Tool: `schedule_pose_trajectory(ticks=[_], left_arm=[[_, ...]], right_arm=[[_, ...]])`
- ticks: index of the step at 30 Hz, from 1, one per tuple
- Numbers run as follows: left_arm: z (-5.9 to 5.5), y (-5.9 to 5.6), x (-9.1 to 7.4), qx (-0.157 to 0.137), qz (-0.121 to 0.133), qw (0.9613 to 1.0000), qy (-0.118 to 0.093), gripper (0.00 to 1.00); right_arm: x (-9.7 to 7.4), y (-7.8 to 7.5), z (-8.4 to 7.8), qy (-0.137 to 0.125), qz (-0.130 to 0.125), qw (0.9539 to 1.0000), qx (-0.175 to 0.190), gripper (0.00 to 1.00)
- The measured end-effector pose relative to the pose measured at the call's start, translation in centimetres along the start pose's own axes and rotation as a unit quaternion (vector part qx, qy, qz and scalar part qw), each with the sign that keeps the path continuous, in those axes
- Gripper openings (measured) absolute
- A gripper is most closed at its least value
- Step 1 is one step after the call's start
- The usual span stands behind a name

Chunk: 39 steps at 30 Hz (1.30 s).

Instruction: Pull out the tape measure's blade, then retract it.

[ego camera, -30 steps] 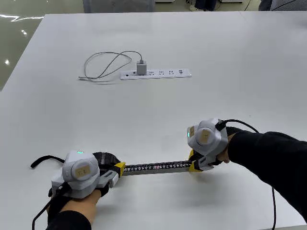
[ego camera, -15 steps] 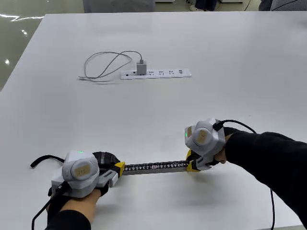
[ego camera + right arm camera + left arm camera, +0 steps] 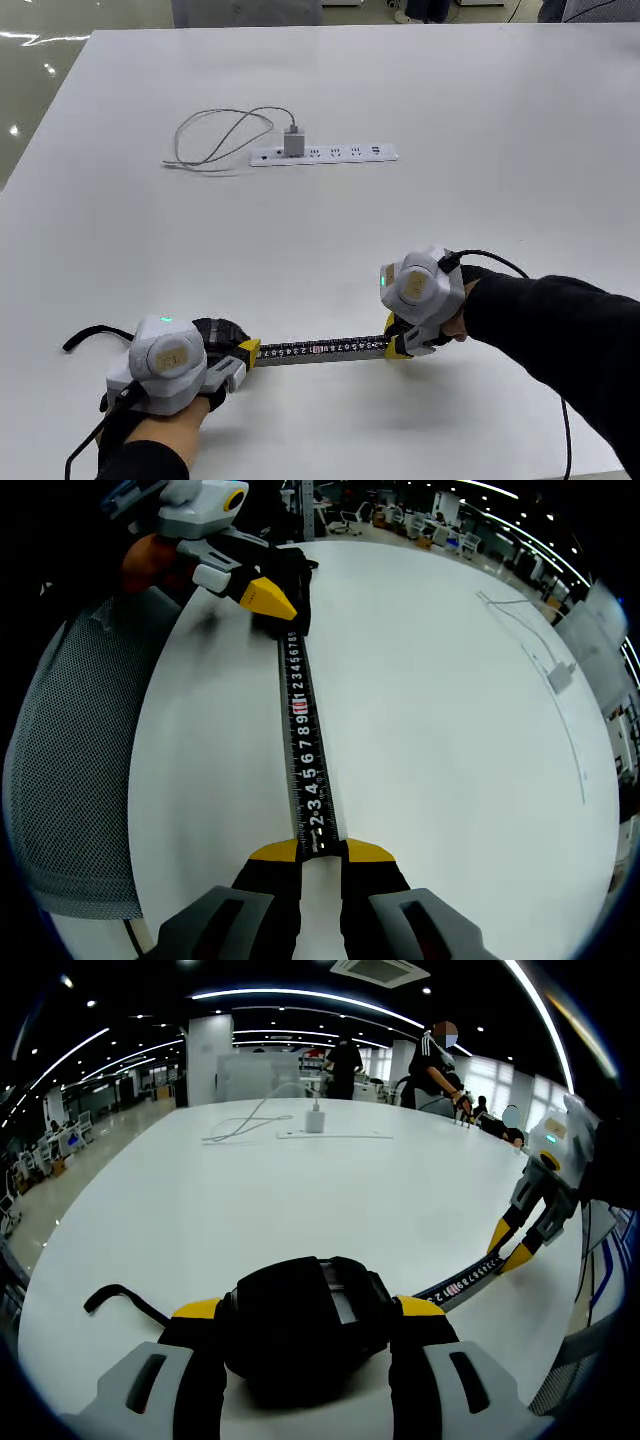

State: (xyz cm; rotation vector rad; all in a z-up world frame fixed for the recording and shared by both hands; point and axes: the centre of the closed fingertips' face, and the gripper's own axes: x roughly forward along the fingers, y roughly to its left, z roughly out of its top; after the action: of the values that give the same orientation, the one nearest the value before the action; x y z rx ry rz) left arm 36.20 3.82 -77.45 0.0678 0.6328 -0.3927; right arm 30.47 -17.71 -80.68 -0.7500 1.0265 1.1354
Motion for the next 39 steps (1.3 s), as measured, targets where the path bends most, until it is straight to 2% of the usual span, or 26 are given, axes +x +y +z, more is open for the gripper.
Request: schedule_pose_trajectory(ticks=[39], left_arm=[[0.0, 0.0, 0.0, -0.001, -0.002, 1.0000, 0.000, 0.62]], right_arm=[[0.5, 0.1, 1.4, -0.003, 0.002, 1.0000, 0.005, 0.10]])
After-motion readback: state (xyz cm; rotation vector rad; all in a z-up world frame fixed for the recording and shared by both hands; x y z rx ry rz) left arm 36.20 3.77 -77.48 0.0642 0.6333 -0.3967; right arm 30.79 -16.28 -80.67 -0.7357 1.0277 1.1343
